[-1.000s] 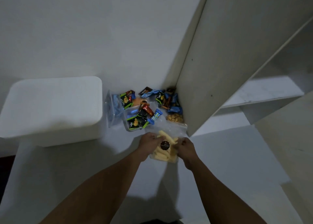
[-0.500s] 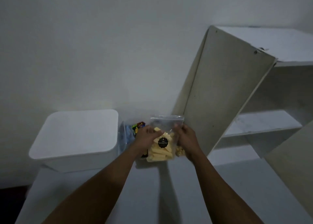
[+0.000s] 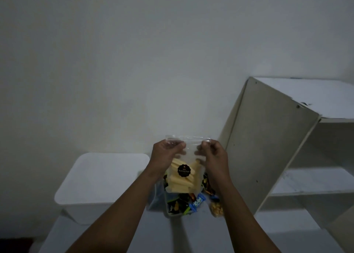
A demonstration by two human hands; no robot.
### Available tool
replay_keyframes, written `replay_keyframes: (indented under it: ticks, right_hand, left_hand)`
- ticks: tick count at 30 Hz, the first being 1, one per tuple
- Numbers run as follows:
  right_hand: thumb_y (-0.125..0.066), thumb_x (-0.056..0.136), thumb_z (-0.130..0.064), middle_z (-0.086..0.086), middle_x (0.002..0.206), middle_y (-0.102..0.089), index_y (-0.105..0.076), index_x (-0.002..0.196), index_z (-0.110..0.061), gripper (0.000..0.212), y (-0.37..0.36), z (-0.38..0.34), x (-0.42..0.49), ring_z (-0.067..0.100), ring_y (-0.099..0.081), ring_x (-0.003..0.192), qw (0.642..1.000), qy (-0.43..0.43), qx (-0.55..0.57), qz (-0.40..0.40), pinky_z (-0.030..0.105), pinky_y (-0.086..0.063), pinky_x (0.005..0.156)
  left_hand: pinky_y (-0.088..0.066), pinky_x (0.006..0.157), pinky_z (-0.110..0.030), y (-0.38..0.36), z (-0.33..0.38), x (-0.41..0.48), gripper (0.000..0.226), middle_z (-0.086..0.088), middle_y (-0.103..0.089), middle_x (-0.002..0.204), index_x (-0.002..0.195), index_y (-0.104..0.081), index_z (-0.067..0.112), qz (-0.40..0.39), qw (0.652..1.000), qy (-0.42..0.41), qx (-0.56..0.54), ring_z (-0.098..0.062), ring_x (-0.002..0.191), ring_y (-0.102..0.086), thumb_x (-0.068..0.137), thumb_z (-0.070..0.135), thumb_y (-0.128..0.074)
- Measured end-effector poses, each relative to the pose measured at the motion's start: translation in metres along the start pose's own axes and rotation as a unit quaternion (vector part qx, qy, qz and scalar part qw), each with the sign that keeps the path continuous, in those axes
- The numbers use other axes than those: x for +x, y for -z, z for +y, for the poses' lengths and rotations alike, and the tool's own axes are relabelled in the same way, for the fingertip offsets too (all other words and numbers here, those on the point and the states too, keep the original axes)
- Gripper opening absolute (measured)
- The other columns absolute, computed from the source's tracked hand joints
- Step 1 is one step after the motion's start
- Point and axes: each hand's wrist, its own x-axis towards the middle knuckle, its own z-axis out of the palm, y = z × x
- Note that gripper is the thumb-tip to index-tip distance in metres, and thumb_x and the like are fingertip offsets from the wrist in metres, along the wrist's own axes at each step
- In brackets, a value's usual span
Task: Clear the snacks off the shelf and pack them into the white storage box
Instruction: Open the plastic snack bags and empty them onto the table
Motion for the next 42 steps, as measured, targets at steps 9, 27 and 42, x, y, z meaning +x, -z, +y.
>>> replay_keyframes:
  ticks: [9,27,42]
  right_hand:
    - [-0.053,0.101,-0.024,0.0,0.086,-0.069,-0.061,0.09,-0.017,0.015,-0.007,-0.033,0.002,0.015,-0.068,0.086,0.998,0.031,0.042,0.024,0.036,-0.055,0.074]
    - [-0.064,0.094,-0.02,-0.003,0.082,-0.073,-0.07,0.088,-0.014,0.011,0.0,-0.042,-0.006,0.007,-0.065,0.081,0.998,0.055,0.03,0.01,0.032,-0.047,0.08]
    - [-0.07,0.089,-0.015,0.0,0.082,-0.072,-0.071,0.088,-0.015,0.003,0.011,-0.053,-0.004,-0.002,-0.067,0.077,0.998,0.054,0.026,0.001,0.017,-0.047,0.073]
  left_hand:
    - [-0.054,0.074,-0.037,-0.011,0.028,-0.002,0.004,-0.002,-0.074,0.078,0.087,-0.074,0.013,-0.019,0.999,-0.024,-0.028,-0.021,0.072,-0.07,0.084,0.011,-0.074]
    - [-0.052,0.087,-0.048,-0.024,0.038,-0.003,0.004,-0.004,-0.066,0.071,0.085,-0.068,0.004,-0.018,0.998,-0.056,-0.031,-0.022,0.069,-0.064,0.086,0.007,-0.069]
    - [-0.052,0.082,-0.04,-0.025,0.038,-0.011,0.005,-0.008,-0.069,0.073,0.085,-0.068,0.011,-0.017,0.993,-0.051,-0.102,-0.023,0.077,-0.068,0.088,0.014,-0.067]
